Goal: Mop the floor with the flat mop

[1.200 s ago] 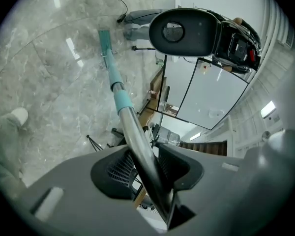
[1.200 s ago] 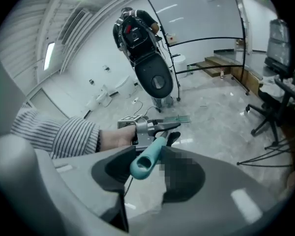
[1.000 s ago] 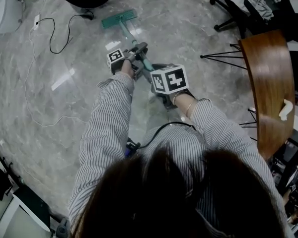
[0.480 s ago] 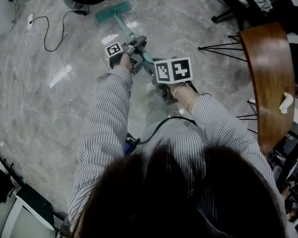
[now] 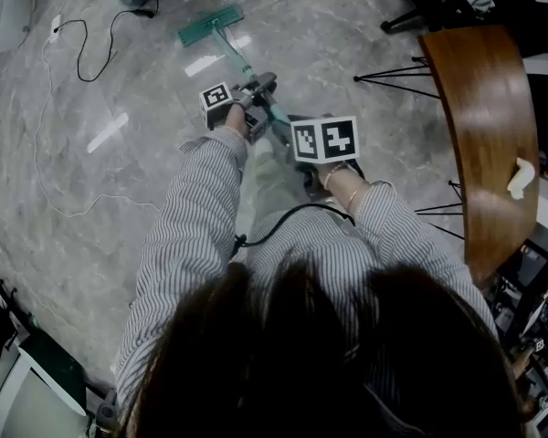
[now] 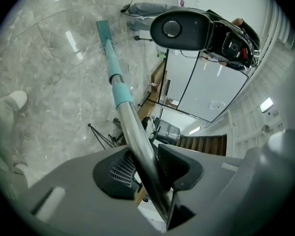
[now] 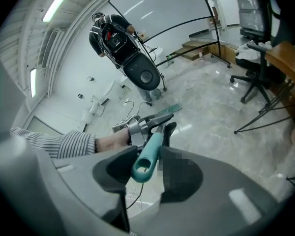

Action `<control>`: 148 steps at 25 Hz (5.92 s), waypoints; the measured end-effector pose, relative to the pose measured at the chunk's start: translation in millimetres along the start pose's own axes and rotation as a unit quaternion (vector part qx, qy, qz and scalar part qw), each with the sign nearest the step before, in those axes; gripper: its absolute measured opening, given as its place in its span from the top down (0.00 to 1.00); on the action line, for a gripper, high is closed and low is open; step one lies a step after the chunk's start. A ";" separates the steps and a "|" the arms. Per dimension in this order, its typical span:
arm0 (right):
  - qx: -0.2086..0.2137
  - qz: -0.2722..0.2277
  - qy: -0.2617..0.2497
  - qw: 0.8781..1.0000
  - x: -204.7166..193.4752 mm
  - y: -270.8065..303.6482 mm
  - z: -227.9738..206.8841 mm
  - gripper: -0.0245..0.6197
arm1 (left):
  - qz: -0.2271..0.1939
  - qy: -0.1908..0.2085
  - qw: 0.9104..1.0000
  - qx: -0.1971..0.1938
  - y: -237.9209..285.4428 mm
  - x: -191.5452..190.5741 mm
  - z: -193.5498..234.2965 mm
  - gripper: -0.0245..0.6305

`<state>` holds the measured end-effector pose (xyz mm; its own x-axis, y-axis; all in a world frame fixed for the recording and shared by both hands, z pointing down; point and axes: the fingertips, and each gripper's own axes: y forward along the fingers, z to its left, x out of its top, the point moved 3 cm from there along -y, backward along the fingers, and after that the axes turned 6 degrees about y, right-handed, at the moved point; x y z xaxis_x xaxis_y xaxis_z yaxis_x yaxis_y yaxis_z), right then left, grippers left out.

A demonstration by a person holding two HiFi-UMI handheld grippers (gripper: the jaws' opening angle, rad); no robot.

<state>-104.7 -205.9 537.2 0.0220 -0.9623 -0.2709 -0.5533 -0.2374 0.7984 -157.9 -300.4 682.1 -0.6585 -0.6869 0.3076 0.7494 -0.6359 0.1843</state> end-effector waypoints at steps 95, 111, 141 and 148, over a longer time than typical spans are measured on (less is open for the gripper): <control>-0.013 0.019 -0.041 0.999 40.1 16.3 22.4 0.75 | 0.147 0.092 0.980 0.098 11.6 25.4 -18.2 0.74; -0.013 0.004 -0.057 0.998 112.8 56.2 49.3 0.75 | 0.130 0.115 0.979 0.112 28.7 105.3 -50.9 0.71; -0.040 -0.010 -0.090 0.995 -112.2 -126.1 -123.9 0.77 | 0.107 0.104 0.986 0.068 59.6 -210.1 51.5 0.72; -0.048 0.029 -0.133 0.990 -238.0 -219.3 -199.1 0.77 | 0.125 0.066 0.988 0.057 59.6 -381.4 106.7 0.76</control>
<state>177.2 48.9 533.6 -0.2351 -0.9088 -0.3446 -0.4657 -0.2058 0.8607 145.3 -38.8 675.4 -0.4494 -0.8620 0.2344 0.8878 -0.4017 0.2248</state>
